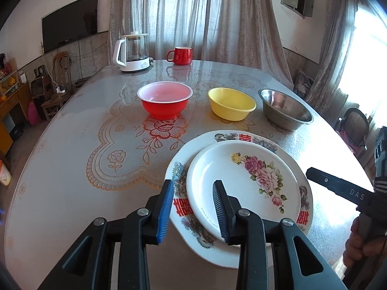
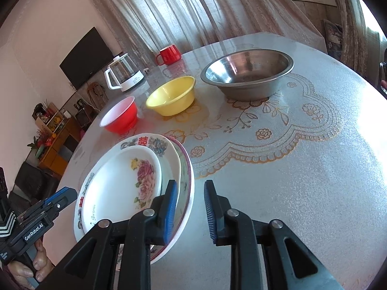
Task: Organize plates and bowls
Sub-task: 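Lower the rose-pattern plate onto the stack and open both grippers, then move both grippers toward the rim of the steel bowl, then close both grippers on the steel bowl rim, then lift the steel bowl and carry it over the plate stack with both grippers, then lower the steel bowl onto the plates and open both grippers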
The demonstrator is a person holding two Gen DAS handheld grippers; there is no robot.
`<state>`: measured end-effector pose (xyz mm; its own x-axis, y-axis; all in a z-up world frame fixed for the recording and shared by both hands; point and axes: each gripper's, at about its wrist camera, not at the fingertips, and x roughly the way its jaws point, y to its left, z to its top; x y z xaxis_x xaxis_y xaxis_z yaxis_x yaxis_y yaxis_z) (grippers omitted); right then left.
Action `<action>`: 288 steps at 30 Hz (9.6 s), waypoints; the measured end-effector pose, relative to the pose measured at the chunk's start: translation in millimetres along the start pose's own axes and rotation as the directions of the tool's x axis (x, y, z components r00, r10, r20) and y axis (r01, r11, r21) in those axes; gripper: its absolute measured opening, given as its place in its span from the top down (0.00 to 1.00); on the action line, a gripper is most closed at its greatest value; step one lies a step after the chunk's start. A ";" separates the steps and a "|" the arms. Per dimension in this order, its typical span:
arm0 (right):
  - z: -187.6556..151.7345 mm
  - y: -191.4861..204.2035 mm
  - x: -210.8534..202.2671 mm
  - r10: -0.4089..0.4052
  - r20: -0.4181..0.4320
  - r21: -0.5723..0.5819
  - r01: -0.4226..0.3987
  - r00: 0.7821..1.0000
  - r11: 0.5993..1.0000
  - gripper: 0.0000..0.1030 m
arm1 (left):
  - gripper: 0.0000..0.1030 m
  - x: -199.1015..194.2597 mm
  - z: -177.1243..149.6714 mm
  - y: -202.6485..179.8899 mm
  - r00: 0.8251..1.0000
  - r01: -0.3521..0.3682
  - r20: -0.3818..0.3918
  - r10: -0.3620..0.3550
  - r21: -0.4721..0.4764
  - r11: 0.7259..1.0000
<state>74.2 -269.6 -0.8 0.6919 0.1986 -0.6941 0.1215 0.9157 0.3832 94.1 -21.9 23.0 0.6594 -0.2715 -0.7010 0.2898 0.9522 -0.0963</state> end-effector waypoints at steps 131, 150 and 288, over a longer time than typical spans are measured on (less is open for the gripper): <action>89.9 -157.5 -19.1 -0.037 0.061 0.229 0.022 0.997 0.973 0.21 | 0.61 144.5 96.0 -145.6 0.917 0.264 -0.292 -0.273 -0.070 0.962; 100.6 -150.2 22.0 -0.052 -0.033 0.266 0.059 0.998 0.962 0.81 | 0.78 150.1 88.6 -156.6 0.921 0.287 -0.275 -0.276 0.003 0.958; 76.8 -22.9 15.8 0.233 -0.043 0.066 -0.230 0.972 0.971 0.72 | 0.42 30.7 82.6 36.0 0.989 0.095 -0.105 -0.106 -0.098 0.991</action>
<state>137.0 -314.2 26.3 0.6696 0.4212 -0.6117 0.0062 0.8205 0.5717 182.1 -7.4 56.4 0.5486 -0.3545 -0.7573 0.2822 0.9310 -0.2313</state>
